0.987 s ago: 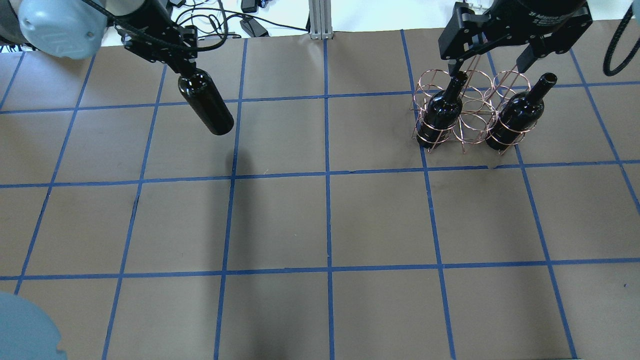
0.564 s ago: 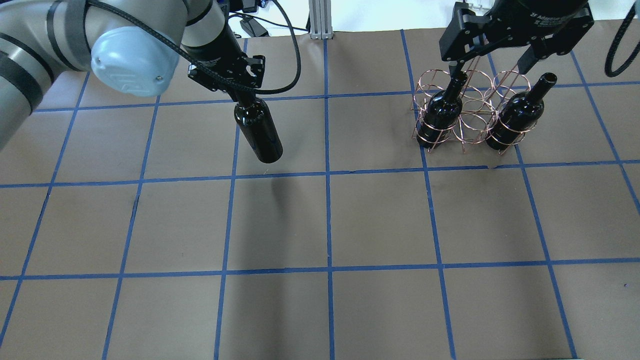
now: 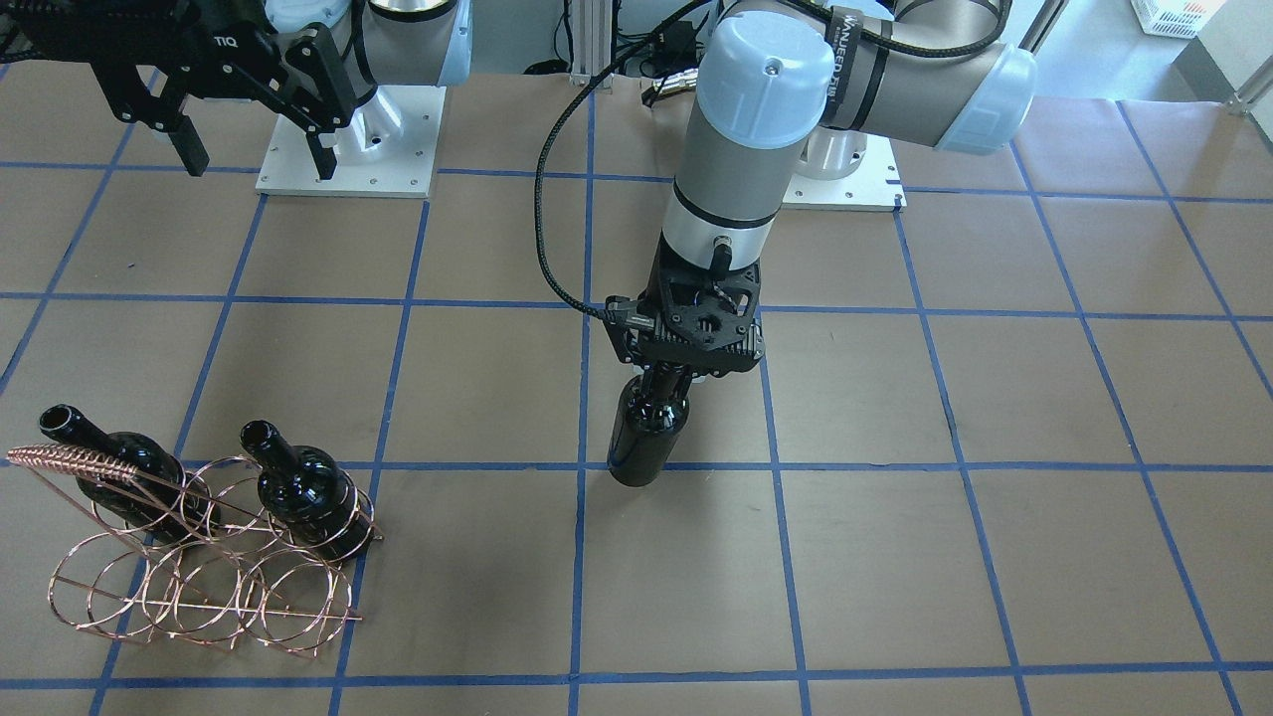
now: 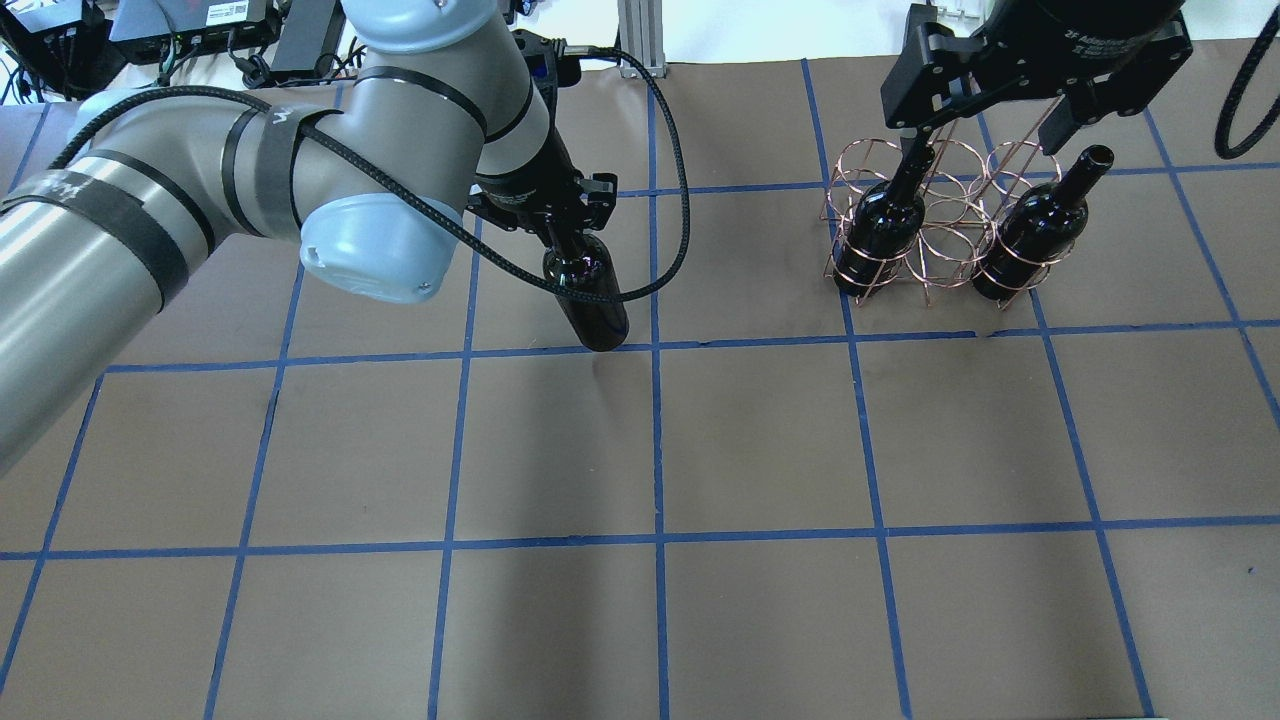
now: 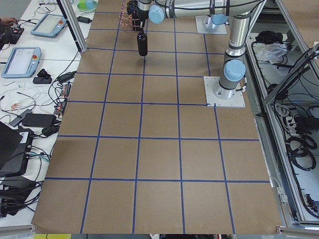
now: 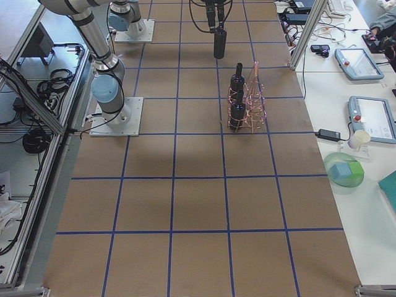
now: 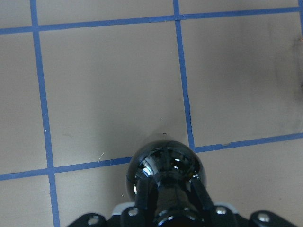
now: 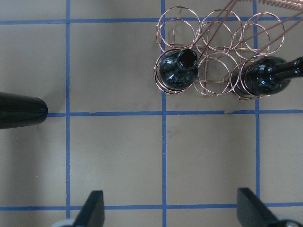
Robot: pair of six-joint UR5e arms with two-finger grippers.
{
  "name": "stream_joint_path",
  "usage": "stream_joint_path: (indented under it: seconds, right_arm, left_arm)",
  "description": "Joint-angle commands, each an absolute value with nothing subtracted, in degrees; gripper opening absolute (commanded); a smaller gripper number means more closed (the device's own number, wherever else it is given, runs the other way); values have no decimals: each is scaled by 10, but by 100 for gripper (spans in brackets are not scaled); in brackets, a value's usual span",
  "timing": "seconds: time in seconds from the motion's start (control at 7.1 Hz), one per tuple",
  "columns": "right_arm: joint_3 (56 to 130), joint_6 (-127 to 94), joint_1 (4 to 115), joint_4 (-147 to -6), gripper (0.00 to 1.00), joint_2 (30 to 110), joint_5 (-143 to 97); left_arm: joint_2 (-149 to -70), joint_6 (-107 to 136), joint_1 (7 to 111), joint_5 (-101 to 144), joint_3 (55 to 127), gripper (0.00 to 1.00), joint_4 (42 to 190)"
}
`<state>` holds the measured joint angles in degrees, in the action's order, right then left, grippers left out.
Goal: Place wine into wine basket
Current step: 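Carry the bottle with the left gripper toward the table center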
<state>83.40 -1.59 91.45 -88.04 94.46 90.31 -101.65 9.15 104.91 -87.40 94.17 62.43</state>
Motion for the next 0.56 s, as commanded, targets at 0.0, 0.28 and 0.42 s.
stream_joint_path:
  seconds: [0.0, 0.28, 0.42]
  right_arm:
    - [834, -16, 914, -879, 100, 945, 903]
    - [834, -16, 915, -880, 100, 945, 899]
    - [834, -16, 914, -879, 100, 945, 897]
  left_arm:
    - [-1011, 97, 1088, -922, 951, 0, 619]
    - [-1012, 107, 1096, -918, 952, 0, 619]
    - [-1015, 103, 1096, -915, 953, 0, 620]
